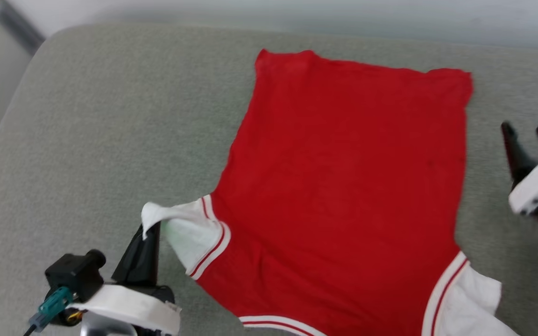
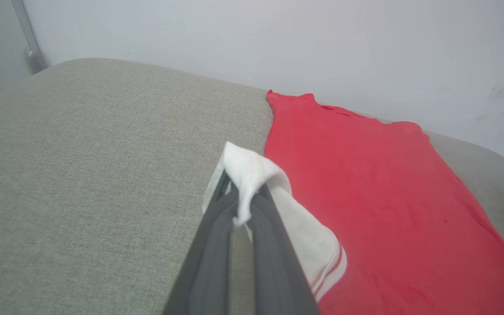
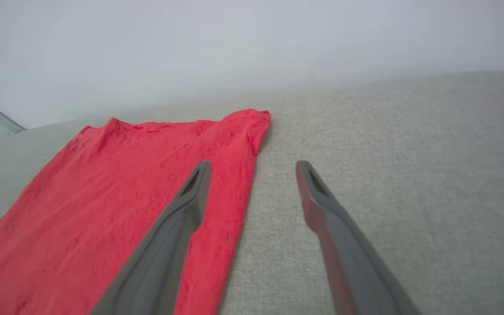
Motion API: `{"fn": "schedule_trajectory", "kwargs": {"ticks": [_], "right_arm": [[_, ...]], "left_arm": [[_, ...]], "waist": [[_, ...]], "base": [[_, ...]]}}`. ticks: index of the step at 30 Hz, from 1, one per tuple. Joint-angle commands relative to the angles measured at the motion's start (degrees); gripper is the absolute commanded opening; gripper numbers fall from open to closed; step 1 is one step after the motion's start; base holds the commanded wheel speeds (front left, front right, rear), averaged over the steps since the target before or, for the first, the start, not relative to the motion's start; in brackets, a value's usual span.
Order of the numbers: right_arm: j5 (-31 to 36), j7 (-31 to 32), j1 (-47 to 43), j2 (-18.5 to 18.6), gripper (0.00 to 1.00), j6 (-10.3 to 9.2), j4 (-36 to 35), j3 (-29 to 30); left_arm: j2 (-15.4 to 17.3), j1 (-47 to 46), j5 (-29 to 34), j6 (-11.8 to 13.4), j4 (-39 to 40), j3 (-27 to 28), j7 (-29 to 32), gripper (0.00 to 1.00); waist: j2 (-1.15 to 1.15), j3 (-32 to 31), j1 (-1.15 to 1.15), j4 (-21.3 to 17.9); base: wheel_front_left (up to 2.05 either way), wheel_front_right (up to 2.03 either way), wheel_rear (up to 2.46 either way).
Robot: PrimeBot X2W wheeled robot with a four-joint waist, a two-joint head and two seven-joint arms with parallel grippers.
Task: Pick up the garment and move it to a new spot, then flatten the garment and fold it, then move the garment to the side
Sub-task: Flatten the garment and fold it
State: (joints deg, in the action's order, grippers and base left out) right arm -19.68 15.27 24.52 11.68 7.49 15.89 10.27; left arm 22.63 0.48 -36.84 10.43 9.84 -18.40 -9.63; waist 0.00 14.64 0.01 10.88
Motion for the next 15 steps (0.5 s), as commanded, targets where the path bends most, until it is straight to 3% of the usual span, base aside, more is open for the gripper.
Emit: {"fn": "schedule_trajectory", "kwargs": {"ticks": [1,10,15], "right_arm": [[-0.29,0.91,2.69,1.01,1.00,0.00,1.12,-0.19],[3.81,21.54,24.31,7.32,1.00,-0.01,16.84,-0.37],[8.39,28.98,31.08,8.88,1.00,-0.01,20.50,0.01]], "left_arm": [[-0.41,-1.21,0.50,-0.39,-0.13,-0.26,-0.53,0.00],[-4.04,-6.52,0.65,-3.06,-1.51,-2.68,-2.84,0.00],[-5.53,-8.82,0.92,-4.82,-3.06,-3.52,-3.87,0.00]], "waist": [[0.00,2.88,-0.01,3.15],[0.00,9.27,-0.01,8.50],[0.00,12.52,-0.01,10.76]], "base": [[0.00,0.00,0.00],[0.00,0.00,0.00],[0.00,0.00,0.00]]}}
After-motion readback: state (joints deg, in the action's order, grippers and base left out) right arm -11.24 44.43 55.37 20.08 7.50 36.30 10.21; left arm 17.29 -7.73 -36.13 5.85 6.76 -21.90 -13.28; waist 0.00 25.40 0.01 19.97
